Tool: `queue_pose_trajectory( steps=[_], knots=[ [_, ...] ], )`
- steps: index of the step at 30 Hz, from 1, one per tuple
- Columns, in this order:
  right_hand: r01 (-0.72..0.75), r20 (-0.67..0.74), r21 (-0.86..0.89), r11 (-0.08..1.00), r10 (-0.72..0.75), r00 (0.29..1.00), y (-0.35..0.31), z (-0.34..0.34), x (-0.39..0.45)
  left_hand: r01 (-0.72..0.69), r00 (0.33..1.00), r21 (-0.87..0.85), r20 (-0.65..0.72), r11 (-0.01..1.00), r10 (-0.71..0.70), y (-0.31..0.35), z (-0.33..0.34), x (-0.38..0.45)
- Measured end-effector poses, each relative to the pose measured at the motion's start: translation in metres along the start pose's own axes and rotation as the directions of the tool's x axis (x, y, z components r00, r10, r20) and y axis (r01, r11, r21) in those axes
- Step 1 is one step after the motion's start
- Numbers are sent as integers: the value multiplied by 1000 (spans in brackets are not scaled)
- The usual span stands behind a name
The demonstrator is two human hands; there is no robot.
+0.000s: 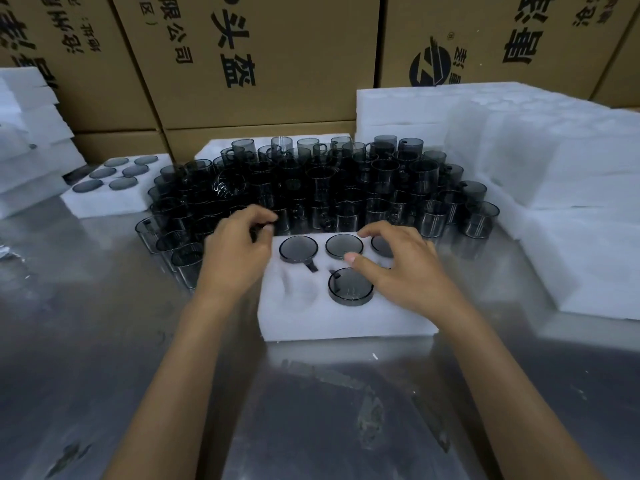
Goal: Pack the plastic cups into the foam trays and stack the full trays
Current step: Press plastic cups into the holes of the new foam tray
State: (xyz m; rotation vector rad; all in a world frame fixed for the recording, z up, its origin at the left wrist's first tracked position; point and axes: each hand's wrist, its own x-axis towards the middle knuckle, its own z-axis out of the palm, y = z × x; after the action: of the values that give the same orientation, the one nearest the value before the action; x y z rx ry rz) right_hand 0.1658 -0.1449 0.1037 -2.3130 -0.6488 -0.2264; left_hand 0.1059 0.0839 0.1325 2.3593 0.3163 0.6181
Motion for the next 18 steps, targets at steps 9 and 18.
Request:
queue_pose_trajectory(
  steps=[9,18],
  knots=[
    [-136,-40,393,909,164,986,1,-6,6,400,916,486,-190,777,-353,-20,-16,-2],
    [-134,-65,440,888,181,981,-1,-6,6,272,922,416,-371,868,-111,-2,-20,-7]
  ],
)
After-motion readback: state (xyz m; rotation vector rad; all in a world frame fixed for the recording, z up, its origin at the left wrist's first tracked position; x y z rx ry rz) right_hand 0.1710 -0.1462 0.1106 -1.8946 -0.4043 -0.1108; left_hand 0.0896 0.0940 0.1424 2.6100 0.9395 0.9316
